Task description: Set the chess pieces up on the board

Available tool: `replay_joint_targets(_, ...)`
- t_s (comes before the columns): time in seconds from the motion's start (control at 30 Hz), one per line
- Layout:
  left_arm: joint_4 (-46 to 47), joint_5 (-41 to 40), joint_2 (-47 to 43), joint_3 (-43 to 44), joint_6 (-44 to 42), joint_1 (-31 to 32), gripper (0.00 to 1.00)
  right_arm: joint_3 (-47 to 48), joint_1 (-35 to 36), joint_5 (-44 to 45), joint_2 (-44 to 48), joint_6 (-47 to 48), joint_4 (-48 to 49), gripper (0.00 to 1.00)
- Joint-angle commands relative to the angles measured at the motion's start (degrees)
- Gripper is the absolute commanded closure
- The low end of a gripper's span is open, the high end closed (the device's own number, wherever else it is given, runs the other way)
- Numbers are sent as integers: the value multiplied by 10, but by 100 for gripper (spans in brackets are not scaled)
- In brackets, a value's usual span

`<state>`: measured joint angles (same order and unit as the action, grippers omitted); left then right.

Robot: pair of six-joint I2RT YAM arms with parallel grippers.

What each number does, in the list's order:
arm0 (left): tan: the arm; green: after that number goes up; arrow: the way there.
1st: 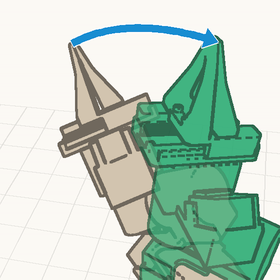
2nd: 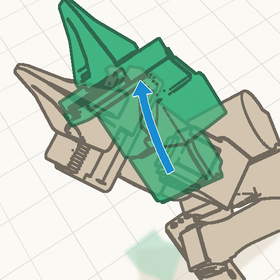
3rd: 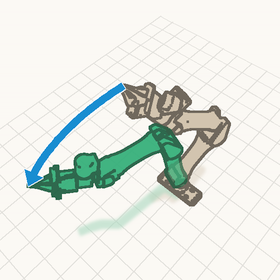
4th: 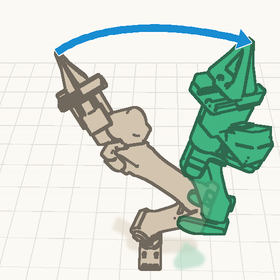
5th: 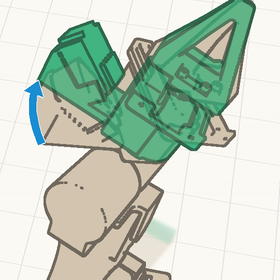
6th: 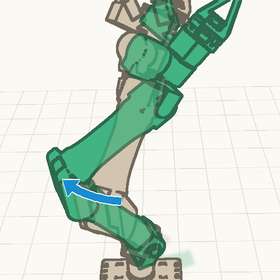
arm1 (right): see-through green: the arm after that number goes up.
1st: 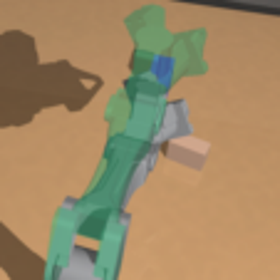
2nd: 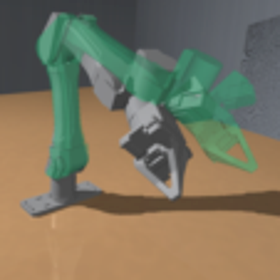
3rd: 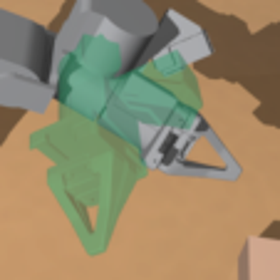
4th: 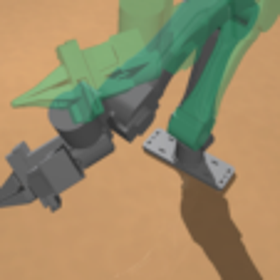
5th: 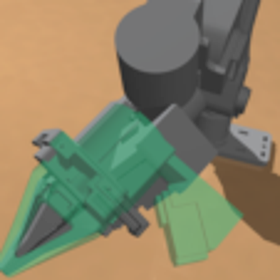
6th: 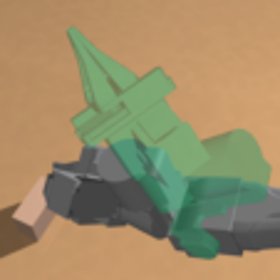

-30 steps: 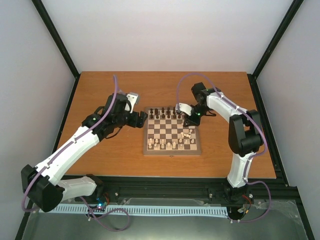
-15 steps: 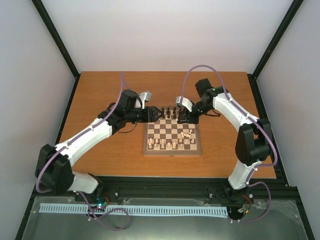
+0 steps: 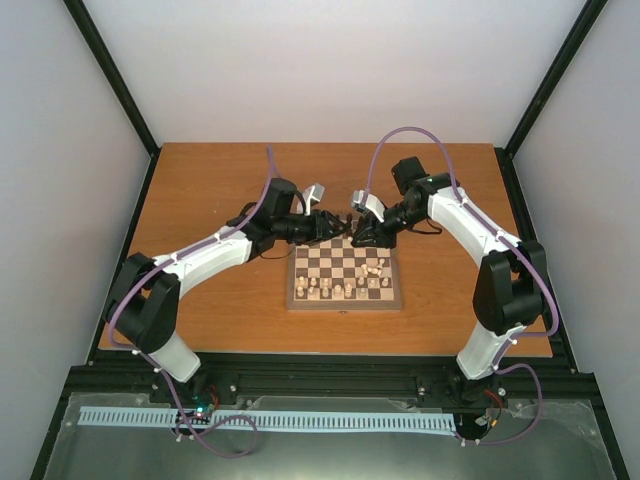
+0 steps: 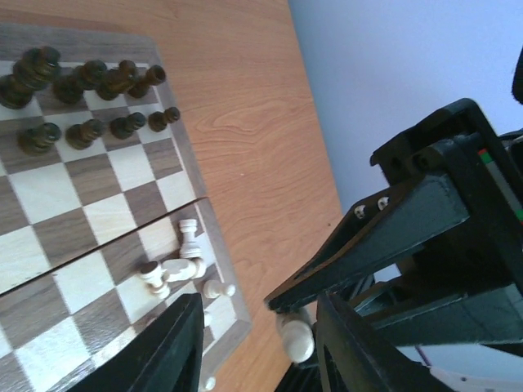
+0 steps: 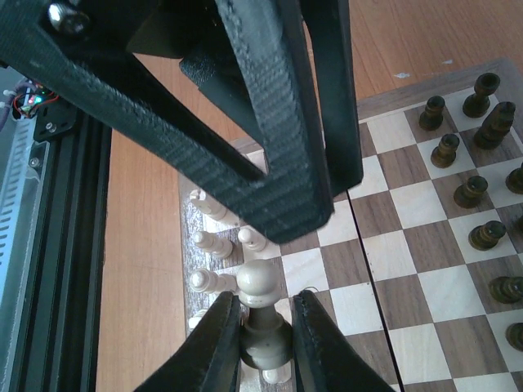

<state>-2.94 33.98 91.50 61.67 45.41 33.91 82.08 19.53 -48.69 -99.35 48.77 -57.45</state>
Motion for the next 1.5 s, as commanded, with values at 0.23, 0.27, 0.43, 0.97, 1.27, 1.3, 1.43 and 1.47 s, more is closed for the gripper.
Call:
replay_joint_targets(0.23, 32, 46, 30, 45, 22, 16, 65, -3, 2, -18, 12, -5, 5, 84)
replay_joint_targets(0.27, 31, 47, 31, 45, 22, 17, 65, -3, 2, -18, 13, -7, 6, 84)
replay_joint_targets(0.43, 28, 50, 32, 44, 25, 20, 68, -1, 2, -19, 12, -31, 25, 84)
replay_joint_targets(0.97, 55, 43, 39, 46, 74, 36, 76, -4, 2, -63, -1, -147, 81, 85)
replay_joint_targets(1.27, 60, 27, 39, 46, 91, 46, 84, -26, 2, -34, 0, -251, 151, 85)
replay_joint_targets(1.3, 59, 24, 39, 47, 90, 46, 84, -25, 2, -39, -2, -255, 151, 85)
replay_joint_targets(1.43, 34, 1, 39, 53, 64, 46, 85, -19, 2, -40, -6, -252, 133, 76)
replay_joint_targets(1.47, 22, -10, 37, 56, 49, 46, 86, -19, 0, -36, -3, -247, 126, 73)
